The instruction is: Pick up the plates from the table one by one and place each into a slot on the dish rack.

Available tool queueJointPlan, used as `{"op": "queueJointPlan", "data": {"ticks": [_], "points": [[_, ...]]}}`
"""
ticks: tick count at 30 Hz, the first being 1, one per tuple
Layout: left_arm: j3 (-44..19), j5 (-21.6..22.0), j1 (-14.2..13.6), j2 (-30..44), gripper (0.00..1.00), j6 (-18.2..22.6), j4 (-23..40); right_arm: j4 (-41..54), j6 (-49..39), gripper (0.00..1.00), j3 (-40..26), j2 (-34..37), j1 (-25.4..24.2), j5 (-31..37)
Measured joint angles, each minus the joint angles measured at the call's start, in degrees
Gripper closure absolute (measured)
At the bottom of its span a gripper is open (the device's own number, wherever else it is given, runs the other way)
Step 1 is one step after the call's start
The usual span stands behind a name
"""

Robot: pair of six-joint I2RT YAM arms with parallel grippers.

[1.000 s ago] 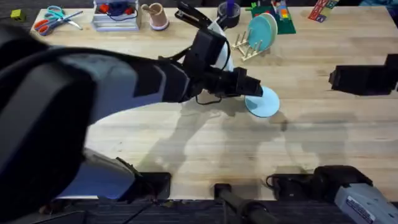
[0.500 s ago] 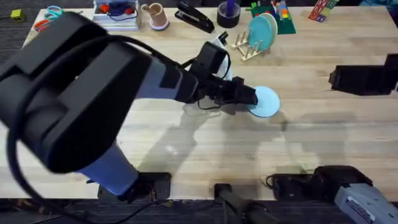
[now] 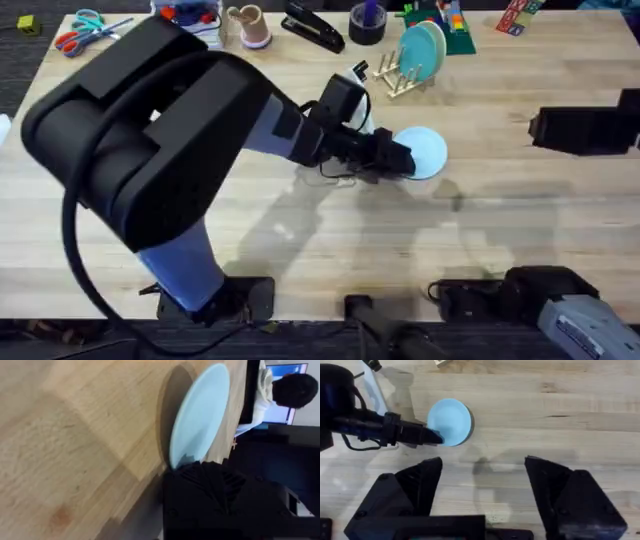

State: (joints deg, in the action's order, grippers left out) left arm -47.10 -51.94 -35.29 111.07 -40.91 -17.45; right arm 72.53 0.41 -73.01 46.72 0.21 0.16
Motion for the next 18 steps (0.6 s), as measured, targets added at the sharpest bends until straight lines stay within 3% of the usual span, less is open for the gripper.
{"op": "queueJointPlan", "data": {"ticks": [18], "points": [[-0.21, 0.11, 0.07, 0.26, 0.960, -2.43, -0.17, 0.15, 0.02, 0.007, 0.00, 0.01, 0.00, 0.00]]}}
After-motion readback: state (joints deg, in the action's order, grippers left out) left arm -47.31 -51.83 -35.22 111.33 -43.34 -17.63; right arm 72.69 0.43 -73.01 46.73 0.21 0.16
